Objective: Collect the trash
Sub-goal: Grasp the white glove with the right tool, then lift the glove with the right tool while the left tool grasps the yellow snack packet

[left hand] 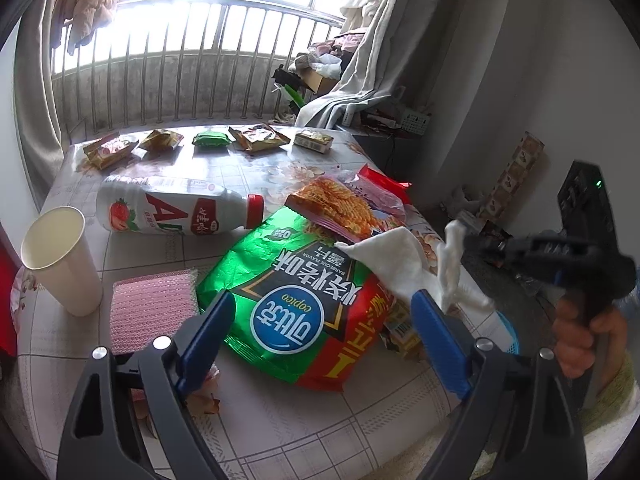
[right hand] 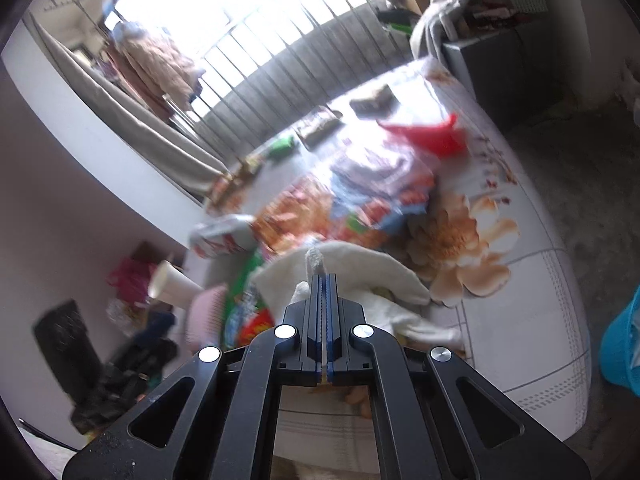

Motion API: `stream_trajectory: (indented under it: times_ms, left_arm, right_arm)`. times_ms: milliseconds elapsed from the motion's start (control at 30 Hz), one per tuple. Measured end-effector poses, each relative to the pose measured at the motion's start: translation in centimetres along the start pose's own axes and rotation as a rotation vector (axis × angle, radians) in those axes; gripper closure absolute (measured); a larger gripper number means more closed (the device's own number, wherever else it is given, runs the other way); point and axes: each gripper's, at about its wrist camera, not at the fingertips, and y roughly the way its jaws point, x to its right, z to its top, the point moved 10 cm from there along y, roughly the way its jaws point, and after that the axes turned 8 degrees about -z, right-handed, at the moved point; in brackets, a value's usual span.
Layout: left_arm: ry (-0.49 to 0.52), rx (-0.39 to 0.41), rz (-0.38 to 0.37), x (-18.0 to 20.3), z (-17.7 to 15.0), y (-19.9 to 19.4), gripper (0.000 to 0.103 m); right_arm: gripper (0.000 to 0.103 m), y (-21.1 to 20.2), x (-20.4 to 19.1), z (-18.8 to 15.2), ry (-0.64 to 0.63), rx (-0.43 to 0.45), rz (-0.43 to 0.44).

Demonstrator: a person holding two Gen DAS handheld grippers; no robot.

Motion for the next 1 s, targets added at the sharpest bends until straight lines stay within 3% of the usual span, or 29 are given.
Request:
stream_trajectory:
  times_ms: [167, 333, 467, 500, 600, 767, 833, 1000]
  left_arm:
    - [-0.015, 0.015, 0.008, -0.2, -0.4, -1.0, 0.018]
    - [-0.038, 0.021, -0.002, -0.3, -0.6, -1.4, 0.021]
    - [-0.041, 0.029, -0.012, 0.0, -0.6, -1.8, 0.026]
    - [-0.043, 0.03, -0.015, 0.1, -0.6, -1.9, 0.027]
    - [-0.057, 0.029, -0.024, 0.1, -0.7, -2.0, 0.03]
    - [-0.076, 0.021, -0.024, 0.2, -0.8, -2.0, 0.035]
    - [-0.08, 0.019, -0.021, 0.2, -0.9, -2.0, 0.035]
    - [-0.075, 0.012, -0.015, 0.2, -0.9, -1.9, 0.035]
  right_arm:
    - [0.103, -2.9, -1.3, 1.7, 0.01, 0.064, 0.072]
    - [0.103, -4.8, -1.5, 2.3, -0.01, 0.11, 0.069]
    - [0.098, -3.5, -1.8, 0.6, -0.061, 0.058, 0.034]
    - [0.09, -3.0, -2.1, 0.0, -0.088, 0.039, 0.026]
    - [0.056, -0.5, -3.3, -2.5, -0.242, 0.009, -0.082]
    - [0.055, 2.7, -4.5, -6.5, -0.625, 0.024, -0.33]
    - [0.055, 3.2, -4.8, -7.5, -0.721, 0.038, -0.372]
    - [0.056, 3.8, -4.7, -7.8, -0.749, 0.045, -0.39]
